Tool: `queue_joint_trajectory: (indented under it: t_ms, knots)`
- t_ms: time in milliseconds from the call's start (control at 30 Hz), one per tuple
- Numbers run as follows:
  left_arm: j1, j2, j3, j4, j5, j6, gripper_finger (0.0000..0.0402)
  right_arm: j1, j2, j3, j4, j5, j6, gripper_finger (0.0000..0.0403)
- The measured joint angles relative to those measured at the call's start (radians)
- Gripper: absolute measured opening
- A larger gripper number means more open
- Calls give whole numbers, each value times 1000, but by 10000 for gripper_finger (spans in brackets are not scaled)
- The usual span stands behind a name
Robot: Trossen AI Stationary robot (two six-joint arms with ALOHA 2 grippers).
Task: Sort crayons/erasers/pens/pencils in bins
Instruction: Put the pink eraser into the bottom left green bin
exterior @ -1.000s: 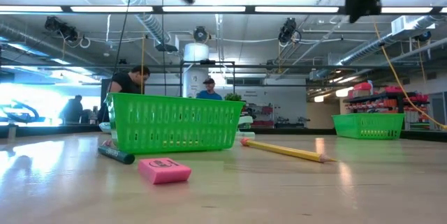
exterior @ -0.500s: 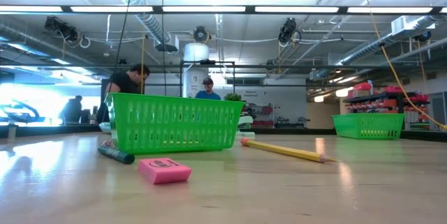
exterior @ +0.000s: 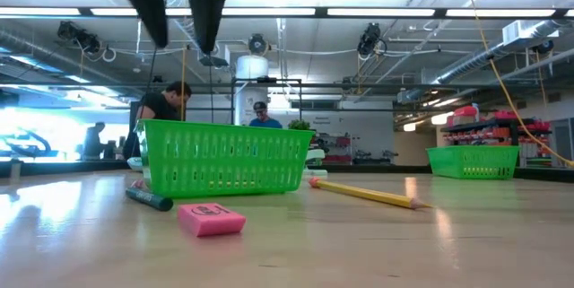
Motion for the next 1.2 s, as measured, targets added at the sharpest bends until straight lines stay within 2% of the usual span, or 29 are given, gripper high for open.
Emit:
queue_joint_trajectory:
  t_ms: [467,667,800,1033,1200]
  knots:
    - [-27,93,0,5,26,-22,150,85,125,0,0,54,-14,138]
    - [-28,94,0,123,27,67,157,128,143,0,0,80,-8,138]
    - [-27,126,1,228,28,94,158,150,144,0,1,115,55,138]
    - [-26,184,0,200,58,165,160,204,145,0,4,125,141,138]
    - [-25,184,0,228,82,166,181,260,145,0,3,196,216,138]
